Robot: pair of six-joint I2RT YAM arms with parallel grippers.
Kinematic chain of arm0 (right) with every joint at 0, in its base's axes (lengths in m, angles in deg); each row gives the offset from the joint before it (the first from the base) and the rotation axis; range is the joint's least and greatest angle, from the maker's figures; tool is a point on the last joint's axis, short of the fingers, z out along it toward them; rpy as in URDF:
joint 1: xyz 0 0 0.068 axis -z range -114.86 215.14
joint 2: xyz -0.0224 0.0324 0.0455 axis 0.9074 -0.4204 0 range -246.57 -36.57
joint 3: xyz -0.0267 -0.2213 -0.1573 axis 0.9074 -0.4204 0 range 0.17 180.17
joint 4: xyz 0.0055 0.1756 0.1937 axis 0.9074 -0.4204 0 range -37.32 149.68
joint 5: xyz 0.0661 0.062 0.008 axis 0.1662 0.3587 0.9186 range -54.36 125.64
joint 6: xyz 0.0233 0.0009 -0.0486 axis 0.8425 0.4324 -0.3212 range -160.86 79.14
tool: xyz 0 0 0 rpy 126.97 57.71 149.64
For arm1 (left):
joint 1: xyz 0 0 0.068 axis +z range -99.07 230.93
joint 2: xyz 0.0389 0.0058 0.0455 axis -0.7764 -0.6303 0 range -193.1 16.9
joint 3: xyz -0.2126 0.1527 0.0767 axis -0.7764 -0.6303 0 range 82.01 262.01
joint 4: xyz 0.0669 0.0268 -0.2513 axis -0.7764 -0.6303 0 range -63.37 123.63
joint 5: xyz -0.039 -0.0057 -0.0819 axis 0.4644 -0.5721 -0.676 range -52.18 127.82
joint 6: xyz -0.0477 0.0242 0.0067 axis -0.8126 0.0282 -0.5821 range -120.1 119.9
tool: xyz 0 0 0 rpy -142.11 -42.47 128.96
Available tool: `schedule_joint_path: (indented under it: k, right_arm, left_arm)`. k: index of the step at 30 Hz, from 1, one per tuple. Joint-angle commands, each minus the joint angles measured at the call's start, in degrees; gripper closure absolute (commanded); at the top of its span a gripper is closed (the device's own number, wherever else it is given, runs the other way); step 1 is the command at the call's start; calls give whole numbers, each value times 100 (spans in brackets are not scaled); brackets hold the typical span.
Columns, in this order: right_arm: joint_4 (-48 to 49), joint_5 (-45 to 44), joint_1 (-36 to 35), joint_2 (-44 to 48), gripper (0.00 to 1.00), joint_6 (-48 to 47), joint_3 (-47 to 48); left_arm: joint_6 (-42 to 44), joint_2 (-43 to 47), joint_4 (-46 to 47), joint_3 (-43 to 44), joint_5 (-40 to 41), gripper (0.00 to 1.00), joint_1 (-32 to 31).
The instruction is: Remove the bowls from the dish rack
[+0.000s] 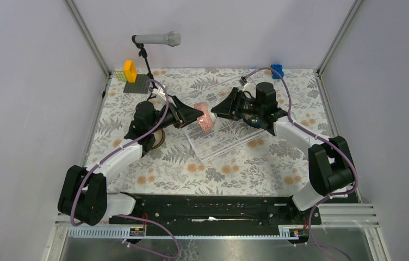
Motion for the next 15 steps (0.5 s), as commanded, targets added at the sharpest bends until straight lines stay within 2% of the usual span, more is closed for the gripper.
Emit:
schedule_joint_path:
  k: [1, 11, 15]
  right_arm:
    - [642, 346, 9, 104, 82, 205, 0]
    - [863, 413, 5, 39, 81, 347, -60]
    - [884, 444, 9, 30, 81, 371, -62]
  left_arm:
    - [-284, -19, 887, 19, -350, 41, 21]
    - [-404, -16, 1076, 9, -318, 61, -1]
    - [-501, -101, 1281, -4, -382, 74, -26]
